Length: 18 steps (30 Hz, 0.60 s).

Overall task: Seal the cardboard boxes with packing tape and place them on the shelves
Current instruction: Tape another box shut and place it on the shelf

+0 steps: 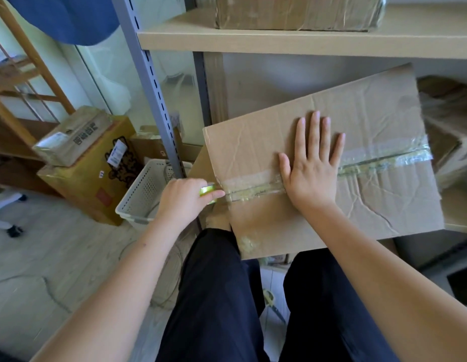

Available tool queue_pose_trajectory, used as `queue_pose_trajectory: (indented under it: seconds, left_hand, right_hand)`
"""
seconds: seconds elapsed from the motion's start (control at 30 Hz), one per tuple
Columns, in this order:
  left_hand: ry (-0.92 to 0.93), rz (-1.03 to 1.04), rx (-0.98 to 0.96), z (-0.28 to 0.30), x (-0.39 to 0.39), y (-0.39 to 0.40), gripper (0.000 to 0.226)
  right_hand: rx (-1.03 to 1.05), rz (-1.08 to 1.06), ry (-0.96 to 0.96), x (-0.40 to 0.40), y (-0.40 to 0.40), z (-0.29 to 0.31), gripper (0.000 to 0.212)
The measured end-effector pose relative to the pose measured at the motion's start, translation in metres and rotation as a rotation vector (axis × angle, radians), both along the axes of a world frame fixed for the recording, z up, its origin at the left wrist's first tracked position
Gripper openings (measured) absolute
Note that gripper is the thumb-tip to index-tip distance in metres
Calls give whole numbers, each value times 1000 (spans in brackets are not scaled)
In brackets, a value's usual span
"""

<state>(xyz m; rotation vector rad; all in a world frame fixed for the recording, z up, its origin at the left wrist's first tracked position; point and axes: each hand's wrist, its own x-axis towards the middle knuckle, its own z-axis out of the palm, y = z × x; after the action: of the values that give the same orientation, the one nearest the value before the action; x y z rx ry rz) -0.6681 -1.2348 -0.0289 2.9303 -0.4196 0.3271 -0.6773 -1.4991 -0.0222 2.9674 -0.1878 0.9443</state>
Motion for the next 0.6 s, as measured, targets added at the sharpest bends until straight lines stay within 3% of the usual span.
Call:
queue_pose_trajectory:
  seconds: [0.13, 0.2, 0.27, 0.33, 0.4, 0.6]
  left_hand:
    - [125, -24, -50, -13, 15, 2, 42]
    - [158, 4, -174, -20, 20, 1, 38]
    - [229, -24, -344, -27, 22, 1, 35]
    - [376, -54, -546, -29, 17, 0, 34]
    - [491, -32, -694, -26, 10, -4, 27]
    - [516, 21, -656, 0, 1, -3, 21]
  right_hand:
    - [5, 98, 7, -11, -10, 13, 74]
    - [38, -1, -41, -30, -46, 25, 81]
    - [198, -214, -70, -54, -92, 35, 95]
    - [485, -312, 18, -69, -124, 39, 106]
    - [640, -316, 102, -70, -132, 42, 101]
    - [434, -257, 147, -48, -117, 73, 72]
